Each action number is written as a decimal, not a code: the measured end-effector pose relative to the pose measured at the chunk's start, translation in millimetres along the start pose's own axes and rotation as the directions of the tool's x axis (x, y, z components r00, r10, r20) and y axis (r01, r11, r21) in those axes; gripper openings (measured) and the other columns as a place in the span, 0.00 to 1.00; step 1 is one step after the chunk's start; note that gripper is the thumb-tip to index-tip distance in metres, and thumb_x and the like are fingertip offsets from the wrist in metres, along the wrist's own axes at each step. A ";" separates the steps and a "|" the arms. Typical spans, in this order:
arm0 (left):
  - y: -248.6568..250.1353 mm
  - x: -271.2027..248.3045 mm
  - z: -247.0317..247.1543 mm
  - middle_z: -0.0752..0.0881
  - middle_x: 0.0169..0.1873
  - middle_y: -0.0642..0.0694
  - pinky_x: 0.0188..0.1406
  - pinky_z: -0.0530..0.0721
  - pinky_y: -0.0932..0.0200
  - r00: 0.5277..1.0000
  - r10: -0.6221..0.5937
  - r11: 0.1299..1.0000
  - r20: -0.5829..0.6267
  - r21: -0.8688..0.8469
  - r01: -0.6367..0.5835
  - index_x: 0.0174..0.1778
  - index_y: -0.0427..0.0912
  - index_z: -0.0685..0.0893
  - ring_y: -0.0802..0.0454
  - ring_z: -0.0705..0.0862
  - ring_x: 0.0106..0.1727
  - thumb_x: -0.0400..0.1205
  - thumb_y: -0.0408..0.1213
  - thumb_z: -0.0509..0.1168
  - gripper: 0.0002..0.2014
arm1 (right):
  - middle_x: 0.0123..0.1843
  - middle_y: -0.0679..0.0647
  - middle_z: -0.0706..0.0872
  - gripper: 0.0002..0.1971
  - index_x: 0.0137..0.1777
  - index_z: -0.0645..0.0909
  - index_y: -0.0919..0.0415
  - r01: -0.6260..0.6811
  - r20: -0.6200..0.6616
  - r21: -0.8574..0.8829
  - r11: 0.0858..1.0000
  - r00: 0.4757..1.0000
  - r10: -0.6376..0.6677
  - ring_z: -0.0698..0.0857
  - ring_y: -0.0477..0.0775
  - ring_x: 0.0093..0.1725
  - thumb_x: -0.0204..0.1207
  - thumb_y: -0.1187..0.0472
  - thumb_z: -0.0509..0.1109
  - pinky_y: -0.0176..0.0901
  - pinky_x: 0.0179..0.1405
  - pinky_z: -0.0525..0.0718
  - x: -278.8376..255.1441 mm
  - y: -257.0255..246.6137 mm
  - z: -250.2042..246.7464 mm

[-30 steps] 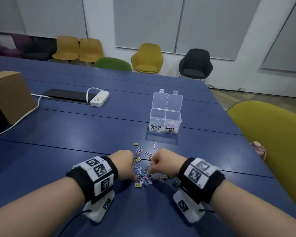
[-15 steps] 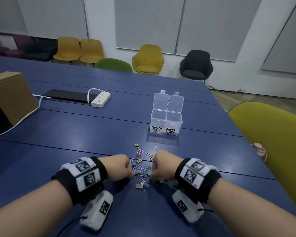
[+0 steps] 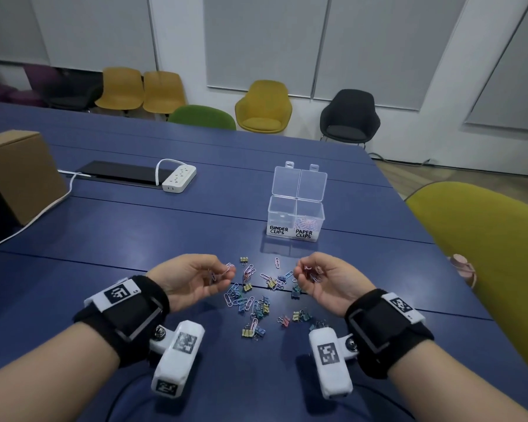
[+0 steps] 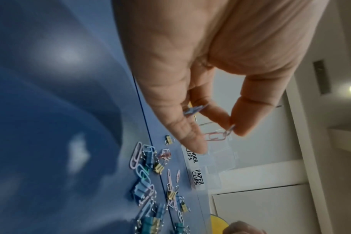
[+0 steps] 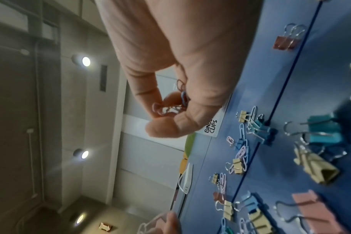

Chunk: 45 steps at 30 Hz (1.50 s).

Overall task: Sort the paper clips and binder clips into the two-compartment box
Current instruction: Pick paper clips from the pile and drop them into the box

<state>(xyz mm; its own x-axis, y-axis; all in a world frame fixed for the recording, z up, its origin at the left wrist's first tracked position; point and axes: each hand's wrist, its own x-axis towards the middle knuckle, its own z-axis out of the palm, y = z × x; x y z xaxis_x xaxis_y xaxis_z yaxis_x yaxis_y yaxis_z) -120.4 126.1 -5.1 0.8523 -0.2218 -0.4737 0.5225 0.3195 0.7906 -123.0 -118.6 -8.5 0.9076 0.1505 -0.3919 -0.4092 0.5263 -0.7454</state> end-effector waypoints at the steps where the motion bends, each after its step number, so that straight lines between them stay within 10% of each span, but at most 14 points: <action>1: -0.7 0.0 0.9 0.87 0.43 0.34 0.37 0.89 0.59 1.000 0.011 1.000 -0.014 -0.008 -0.011 0.30 0.29 0.83 0.48 0.88 0.37 0.78 0.20 0.59 0.12 | 0.32 0.60 0.81 0.08 0.38 0.73 0.65 0.006 0.009 -0.040 0.999 1.000 -0.006 0.83 0.51 0.27 0.75 0.76 0.62 0.34 0.23 0.85 0.9 0.5 0.5; 4: -1.2 1.9 1.4 0.87 0.48 0.30 0.41 0.89 0.53 0.998 0.018 0.993 -0.057 -0.114 -0.024 0.28 0.33 0.76 0.40 0.87 0.48 0.78 0.20 0.55 0.13 | 0.30 0.58 0.80 0.12 0.37 0.69 0.61 -0.016 0.046 -0.199 0.980 0.999 0.026 0.80 0.52 0.27 0.74 0.77 0.60 0.36 0.19 0.79 4.0 2.9 6.4; 9: -6.8 10.0 -2.1 0.86 0.30 0.37 0.29 0.88 0.59 0.994 -0.102 0.963 -0.039 -0.255 0.089 0.32 0.35 0.73 0.49 0.85 0.28 0.66 0.25 0.55 0.03 | 0.26 0.51 0.69 0.09 0.41 0.74 0.58 -0.025 0.049 -0.624 0.781 0.996 0.072 0.62 0.45 0.20 0.78 0.71 0.59 0.32 0.17 0.58 9.0 13.1 26.9; 13: -9.3 14.1 1.2 0.74 0.22 0.46 0.14 0.61 0.71 0.991 -0.129 0.983 -0.023 -0.132 0.124 0.30 0.42 0.68 0.54 0.68 0.17 0.66 0.29 0.54 0.03 | 0.28 0.48 0.72 0.05 0.40 0.80 0.56 0.155 0.175 -0.967 0.202 0.981 0.081 0.67 0.47 0.22 0.78 0.60 0.67 0.34 0.18 0.66 8.8 18.9 44.5; 15: -7.7 15.7 1.1 0.69 0.21 0.48 0.14 0.55 0.71 0.988 -0.152 0.987 -0.010 -0.046 0.152 0.29 0.44 0.67 0.55 0.63 0.16 0.66 0.30 0.53 0.04 | 0.38 0.47 0.80 0.04 0.47 0.83 0.57 0.296 0.287 -0.949 -0.111 0.954 0.092 0.77 0.49 0.35 0.76 0.58 0.69 0.36 0.33 0.74 9.4 22.5 50.4; 19: -4.9 17.4 4.4 0.64 0.21 0.51 0.16 0.51 0.70 0.990 -0.142 0.966 -0.024 0.215 0.144 0.27 0.46 0.66 0.56 0.59 0.18 0.75 0.34 0.56 0.11 | 0.49 0.55 0.87 0.07 0.50 0.84 0.60 0.331 0.294 -0.864 -0.378 0.943 0.155 0.83 0.56 0.50 0.74 0.60 0.70 0.40 0.42 0.76 12.5 27.5 52.1; 22: -8.2 15.4 9.9 0.62 0.20 0.52 0.16 0.50 0.70 0.999 -0.041 0.860 -0.014 0.508 0.042 0.26 0.47 0.67 0.57 0.57 0.18 0.81 0.39 0.63 0.17 | 0.55 0.58 0.87 0.08 0.53 0.83 0.60 0.288 0.256 -0.829 -0.479 0.958 0.132 0.84 0.60 0.55 0.75 0.60 0.69 0.43 0.48 0.79 14.4 25.3 46.2; 26: -20.6 8.5 17.1 0.76 0.23 0.50 0.24 0.69 0.65 0.994 0.045 0.333 0.098 0.937 -0.107 0.30 0.45 0.80 0.54 0.70 0.24 0.74 0.48 0.72 0.13 | 0.52 0.61 0.88 0.06 0.44 0.79 0.59 0.205 0.209 -0.846 -0.492 0.977 0.048 0.83 0.60 0.46 0.78 0.57 0.64 0.42 0.42 0.75 18.2 18.9 38.0; 31: -32.1 2.9 38.7 0.75 0.24 0.49 0.30 0.72 0.61 0.986 0.111 -0.115 0.126 0.987 -0.113 0.30 0.43 0.78 0.50 0.74 0.32 0.72 0.49 0.71 0.14 | 0.53 0.62 0.87 0.14 0.50 0.81 0.65 0.250 0.262 -0.866 -0.434 0.964 0.033 0.82 0.60 0.48 0.83 0.61 0.54 0.44 0.44 0.75 22.3 16.7 43.2; 38: -32.3 2.0 42.0 0.81 0.31 0.48 0.35 0.78 0.57 0.986 0.083 -0.280 0.143 0.953 -0.114 0.35 0.43 0.82 0.49 0.79 0.36 0.72 0.43 0.70 0.08 | 0.49 0.56 0.86 0.12 0.57 0.79 0.54 0.404 0.360 -0.744 -0.531 0.913 0.190 0.80 0.60 0.46 0.76 0.65 0.62 0.45 0.45 0.77 18.9 24.5 56.9; 45: -38.5 8.4 32.9 0.76 0.25 0.50 0.35 0.76 0.56 0.986 0.050 -0.253 0.159 0.957 -0.142 0.24 0.46 0.73 0.48 0.77 0.34 0.74 0.39 0.68 0.13 | 0.54 0.59 0.87 0.10 0.55 0.83 0.57 0.444 0.383 -0.628 -0.639 0.891 0.244 0.84 0.63 0.50 0.76 0.63 0.66 0.44 0.42 0.74 17.2 27.5 65.4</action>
<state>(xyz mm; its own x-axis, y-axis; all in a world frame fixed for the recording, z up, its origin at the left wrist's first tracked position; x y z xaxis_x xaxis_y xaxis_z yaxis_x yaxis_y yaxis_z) -134.2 81.6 -26.7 0.8628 -0.3496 -0.3653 -0.2759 -0.9310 0.2391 -112.5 -46.8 -0.5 0.7451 0.5827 -0.3244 0.6057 -0.7949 -0.0367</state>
